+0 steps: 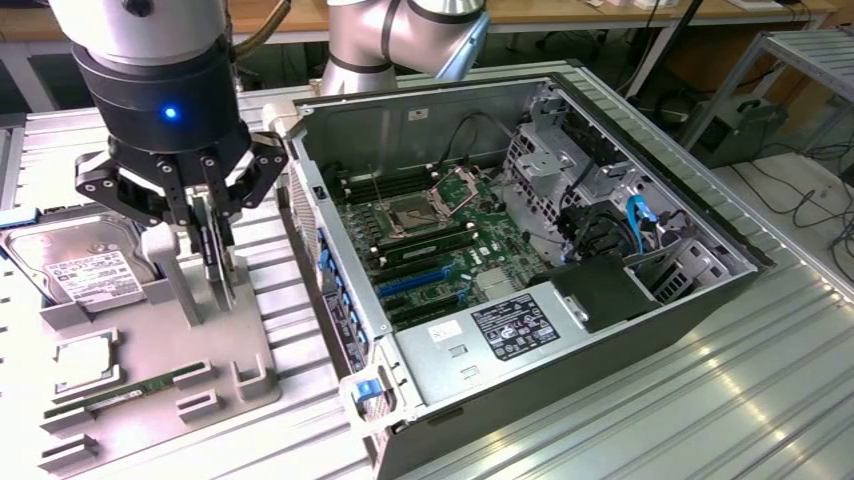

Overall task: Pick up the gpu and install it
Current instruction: 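Pick up the gpu and move the gpu toward the slot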

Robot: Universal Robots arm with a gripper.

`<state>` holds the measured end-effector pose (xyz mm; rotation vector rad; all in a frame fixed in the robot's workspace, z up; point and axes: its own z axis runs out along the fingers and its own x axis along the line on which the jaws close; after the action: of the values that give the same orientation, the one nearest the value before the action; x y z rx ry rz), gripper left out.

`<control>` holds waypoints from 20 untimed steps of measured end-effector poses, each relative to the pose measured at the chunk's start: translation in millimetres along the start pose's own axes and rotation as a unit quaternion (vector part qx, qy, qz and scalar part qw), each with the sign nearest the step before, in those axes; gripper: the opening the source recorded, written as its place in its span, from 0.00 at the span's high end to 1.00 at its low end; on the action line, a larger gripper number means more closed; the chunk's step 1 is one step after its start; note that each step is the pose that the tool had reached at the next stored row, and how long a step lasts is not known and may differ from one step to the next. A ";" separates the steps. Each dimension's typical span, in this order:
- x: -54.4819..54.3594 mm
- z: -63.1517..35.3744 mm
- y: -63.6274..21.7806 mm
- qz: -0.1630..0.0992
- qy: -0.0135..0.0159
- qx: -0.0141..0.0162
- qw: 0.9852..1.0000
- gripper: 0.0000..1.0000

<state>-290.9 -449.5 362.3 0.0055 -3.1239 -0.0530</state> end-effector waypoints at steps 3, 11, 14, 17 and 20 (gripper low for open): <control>0.1 -3.1 -0.1 0.000 0.000 0.000 1.000 0.73; 0.2 -9.6 -0.3 0.000 0.000 0.000 1.000 0.73; 0.3 -12.4 -0.2 0.000 0.000 0.000 1.000 0.73; 0.3 -14.4 -0.3 0.000 0.000 0.000 1.000 0.73; 0.3 -16.8 -0.2 0.000 0.000 0.000 1.000 0.73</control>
<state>-290.9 -450.3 379.2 0.0053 -3.1237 -0.0529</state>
